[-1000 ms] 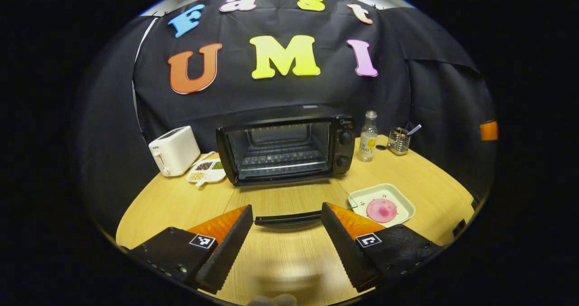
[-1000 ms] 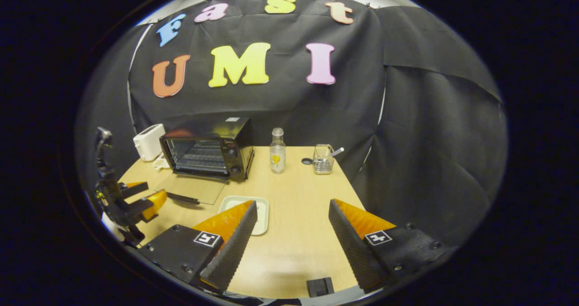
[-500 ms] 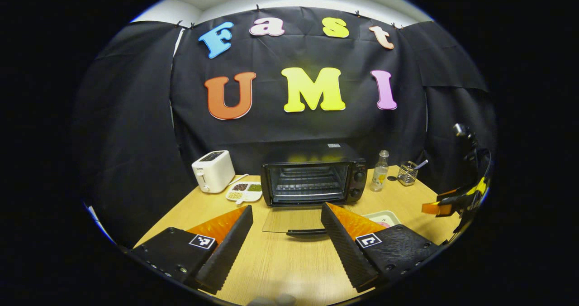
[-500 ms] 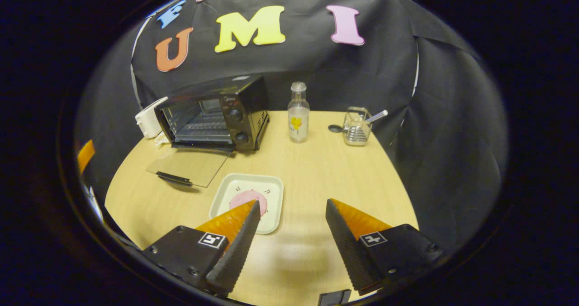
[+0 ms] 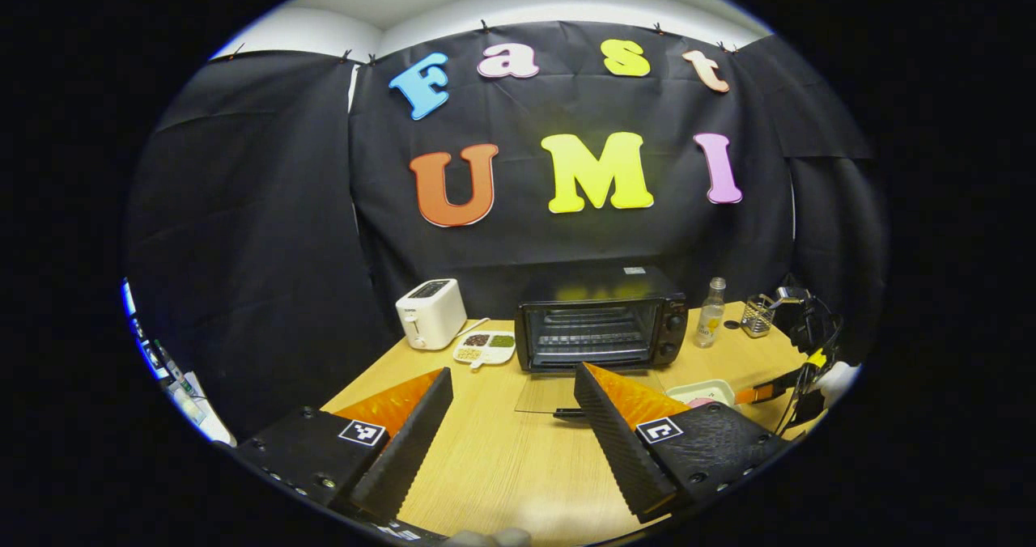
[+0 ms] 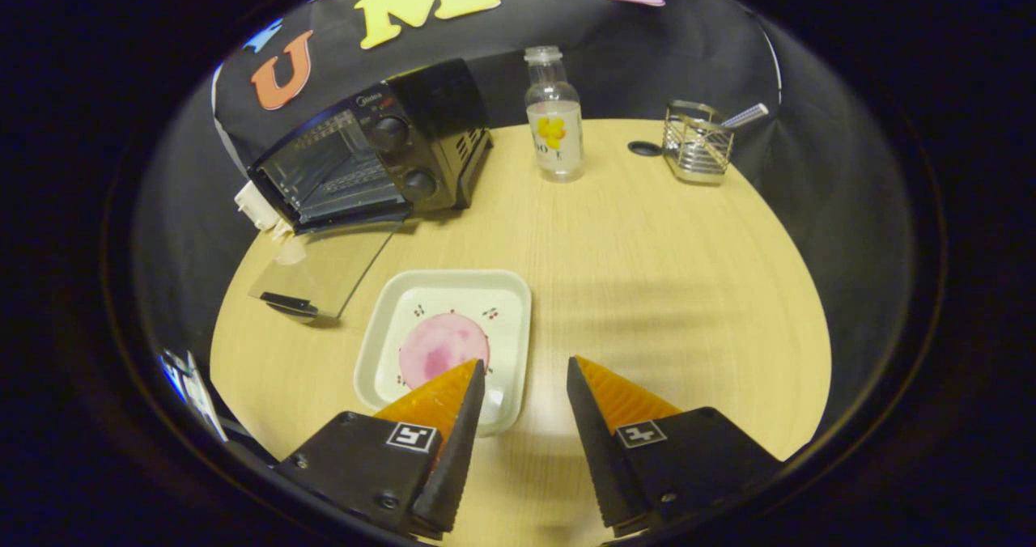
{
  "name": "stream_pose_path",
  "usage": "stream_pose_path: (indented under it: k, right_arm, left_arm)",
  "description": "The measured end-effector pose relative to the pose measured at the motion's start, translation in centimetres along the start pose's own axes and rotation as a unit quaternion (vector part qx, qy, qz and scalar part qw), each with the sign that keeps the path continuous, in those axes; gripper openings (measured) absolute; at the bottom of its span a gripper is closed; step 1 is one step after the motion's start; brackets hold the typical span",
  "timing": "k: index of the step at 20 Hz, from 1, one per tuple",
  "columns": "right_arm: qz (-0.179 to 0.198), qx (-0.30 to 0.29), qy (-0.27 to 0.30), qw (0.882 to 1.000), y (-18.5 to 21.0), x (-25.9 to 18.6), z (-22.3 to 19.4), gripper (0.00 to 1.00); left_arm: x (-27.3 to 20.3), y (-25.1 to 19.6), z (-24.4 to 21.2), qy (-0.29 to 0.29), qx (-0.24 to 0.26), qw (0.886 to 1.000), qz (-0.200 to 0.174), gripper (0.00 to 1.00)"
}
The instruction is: Open the electric oven with the left hand, put the food in, and close the electric oven.
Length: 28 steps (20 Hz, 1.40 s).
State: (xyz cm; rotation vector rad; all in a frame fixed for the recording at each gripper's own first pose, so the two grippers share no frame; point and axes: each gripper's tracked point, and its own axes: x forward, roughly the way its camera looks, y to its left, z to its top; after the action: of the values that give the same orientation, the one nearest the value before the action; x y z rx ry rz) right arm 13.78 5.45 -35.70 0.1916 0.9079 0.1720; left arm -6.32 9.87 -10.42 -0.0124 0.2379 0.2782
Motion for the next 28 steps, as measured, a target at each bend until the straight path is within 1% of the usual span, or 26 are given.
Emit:
stream_pose_path:
  k: [2, 5, 6, 7, 8, 9, 10, 11, 12, 13, 14, 15, 17, 18, 19, 20, 21, 22, 24, 26, 27, 28]
  right_arm:
    - [0.004, 0.004, 0.015, 1.0, 0.0, 0.9, -0.1, 0.58]
    - [0.016, 0.028, 0.036, 0.999, 0.2, 1.9, 0.2, 0.47]
    - [0.021, 0.04, 0.043, 0.998, 0.3, 2.2, 0.4, 0.45]
    - [0.023, 0.049, 0.052, 0.997, 0.2, 2.3, 0.5, 0.39]
    - [0.021, 0.05, 0.059, 0.997, 0.2, 2.5, 0.6, 0.36]
    - [0.017, 0.044, 0.07, 0.996, 0.0, 2.7, 0.7, 0.27]
    - [0.011, 0.039, 0.083, 0.996, -0.2, 2.6, 0.6, 0.2]
    - [0.007, 0.039, 0.091, 0.995, -0.5, 2.9, 0.5, 0.1]
    - [0.008, 0.046, 0.099, 0.994, -0.6, 2.7, 0.9, 0.04]
    - [0.012, 0.055, 0.11, 0.992, -0.6, 2.6, 0.9, 0.12]
    - [0.019, 0.065, 0.118, 0.991, -0.6, 2.8, 0.9, 0.06]
    - [0.03, 0.066, 0.126, 0.989, -0.5, 2.6, 0.9, 0.04]
    - [0.067, 0.081, 0.141, 0.984, -0.5, 2.7, 0.9, 0.04]
    - [0.091, 0.106, 0.151, 0.979, -0.2, 2.6, 0.9, 0.01]
    - [0.116, 0.138, 0.159, 0.971, -0.3, 2.5, 0.9, 0.04]
    - [0.14, 0.168, 0.164, 0.962, -0.2, 2.5, 0.9, 0.04]
    - [0.162, 0.19, 0.164, 0.954, -0.2, 2.3, 0.9, 0.02]
    - [0.18, 0.203, 0.155, 0.95, -0.3, 2.2, 1.1, 0.02]
    - [0.19, 0.222, 0.135, 0.947, -0.9, 1.7, 1.4, 0.01]
    - [0.186, 0.236, 0.117, 0.947, -1.7, 1.0, 1.8, 0.0]
    - [0.182, 0.244, 0.106, 0.946, -2.0, 0.6, 2.2, 0.04]
    - [0.179, 0.251, 0.097, 0.946, -2.2, -0.2, 2.6, 0.04]
  left_arm:
    - [-0.4, -0.1, -0.3, 0.005, -0.012, 1.0, 0.01, 0.97]
    - [-0.7, 0.4, -0.5, 0.011, -0.015, 0.999, 0.03, 0.97]
    - [-0.7, 0.6, -0.5, 0.013, -0.016, 0.999, 0.036, 0.96]
    - [-0.7, 0.5, -0.8, 0.016, -0.018, 0.999, 0.039, 0.97]
    - [-0.8, 0.4, -0.9, 0.017, -0.02, 0.999, 0.044, 0.96]
    - [-0.8, 0.3, -0.9, 0.018, -0.02, 0.998, 0.048, 0.97]
    - [-0.8, 0.3, -0.9, 0.019, -0.022, 0.998, 0.052, 0.97]
    - [-0.8, 0.1, -0.9, 0.019, -0.025, 0.998, 0.056, 0.96]
    - [-0.8, -0.1, -1.0, 0.021, -0.027, 0.998, 0.061, 0.97]
    - [-0.7, -0.3, -1.1, 0.021, -0.029, 0.997, 0.066, 0.96]
    - [-0.6, -0.4, -1.1, 0.021, -0.031, 0.997, 0.072, 0.97]
    - [-0.6, -0.7, -0.9, 0.019, -0.034, 0.996, 0.076, 0.97]
    - [-0.7, -1.3, -0.6, 0.016, -0.036, 0.996, 0.084, 0.97]
    - [-0.7, -1.4, -0.6, 0.016, -0.035, 0.995, 0.09, 0.96]
    - [-0.9, -1.5, -0.5, 0.015, -0.034, 0.995, 0.096, 0.96]
    - [-1.0, -1.7, -0.2, 0.015, -0.035, 0.994, 0.104, 0.97]
    - [-1.3, -1.8, -0.1, 0.017, -0.038, 0.993, 0.111, 0.96]
    - [-1.8, -2.1, -0.1, 0.021, -0.046, 0.992, 0.113, 0.97]
    - [-1.9, -3.2, 0.4, 0.025, -0.052, 0.992, 0.11, 0.97]
    - [-1.8, -3.6, 1.0, 0.021, -0.04, 0.993, 0.105, 0.97]
    - [-1.8, -3.7, 1.3, 0.018, -0.036, 0.994, 0.099, 0.97]
    - [-1.8, -3.9, 1.5, 0.015, -0.031, 0.995, 0.092, 0.97]
